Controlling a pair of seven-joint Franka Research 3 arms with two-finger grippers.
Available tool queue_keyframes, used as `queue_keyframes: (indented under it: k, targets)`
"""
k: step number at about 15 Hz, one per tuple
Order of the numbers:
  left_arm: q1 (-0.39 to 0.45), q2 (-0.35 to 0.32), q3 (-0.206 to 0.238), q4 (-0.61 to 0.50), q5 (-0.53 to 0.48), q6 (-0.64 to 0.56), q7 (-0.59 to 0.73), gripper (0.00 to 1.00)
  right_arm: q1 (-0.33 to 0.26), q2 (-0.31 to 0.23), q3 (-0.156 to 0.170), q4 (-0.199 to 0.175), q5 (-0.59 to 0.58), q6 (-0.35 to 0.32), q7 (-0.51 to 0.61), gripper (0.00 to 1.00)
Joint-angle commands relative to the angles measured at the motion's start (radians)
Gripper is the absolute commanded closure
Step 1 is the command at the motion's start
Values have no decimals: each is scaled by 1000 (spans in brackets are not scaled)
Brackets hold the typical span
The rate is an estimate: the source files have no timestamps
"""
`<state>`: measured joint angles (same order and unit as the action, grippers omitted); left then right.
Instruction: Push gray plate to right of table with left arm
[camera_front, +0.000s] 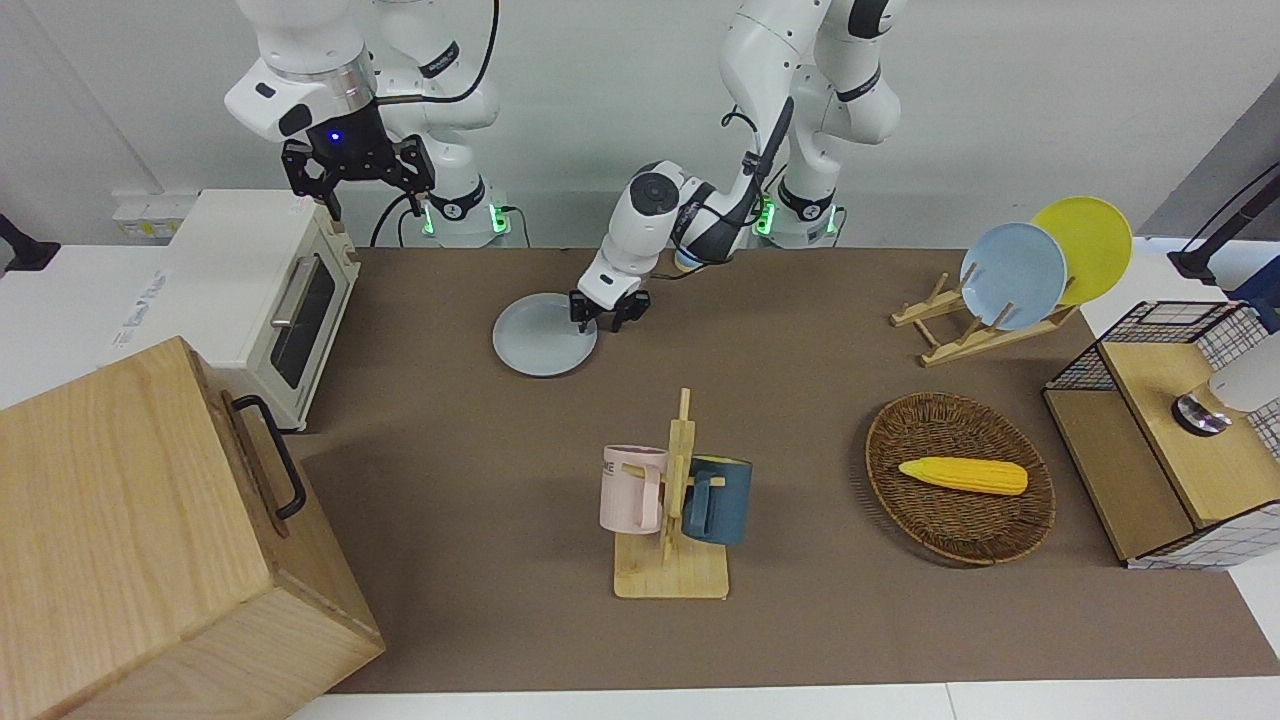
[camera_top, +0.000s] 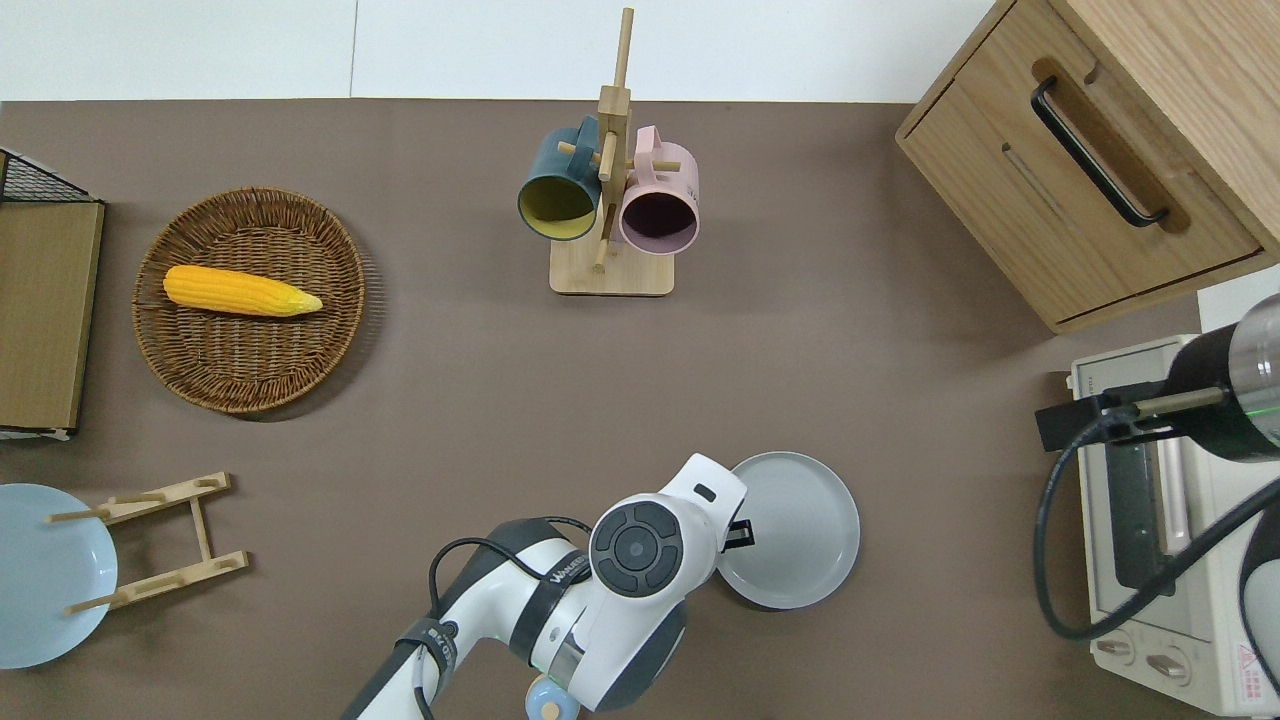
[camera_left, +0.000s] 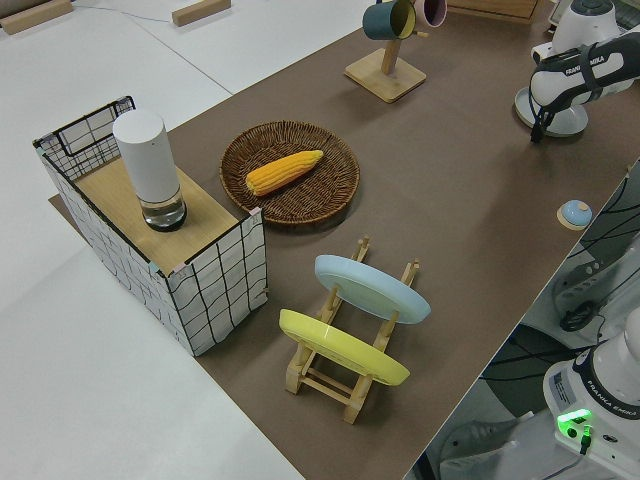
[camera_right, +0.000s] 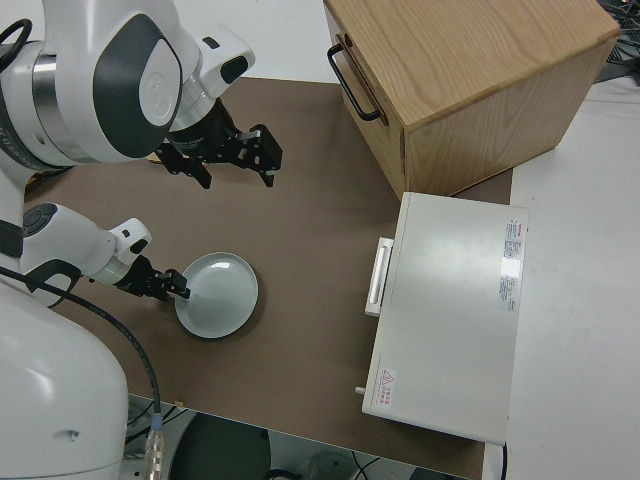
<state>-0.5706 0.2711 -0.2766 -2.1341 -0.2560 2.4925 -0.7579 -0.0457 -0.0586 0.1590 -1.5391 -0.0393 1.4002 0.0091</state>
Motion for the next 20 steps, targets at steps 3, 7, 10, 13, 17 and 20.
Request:
queue_keyframes:
  k: [3, 7, 10, 13, 17, 20]
  targets:
    - [159, -148, 63, 8, 121, -280, 318, 0, -8, -10, 5, -4, -1, -12, -8, 5]
    - [458, -352, 63, 13, 127, -483, 636, 0, -8, -10, 5, -4, -1, -12, -8, 5]
    - [589, -421, 65, 121, 161, -666, 649, 0, -8, -10, 5, -4, 1, -12, -8, 5]
    - [659, -421, 92, 311, 184, -891, 611, 0, -8, -10, 5, -4, -1, -12, -8, 5]
    - [660, -420, 123, 462, 199, -1021, 617, 0, -8, -10, 5, -4, 1, -12, -8, 5]
    - [658, -421, 117, 464, 199, -1012, 612, 0, -8, -10, 5, -4, 1, -12, -8, 5]
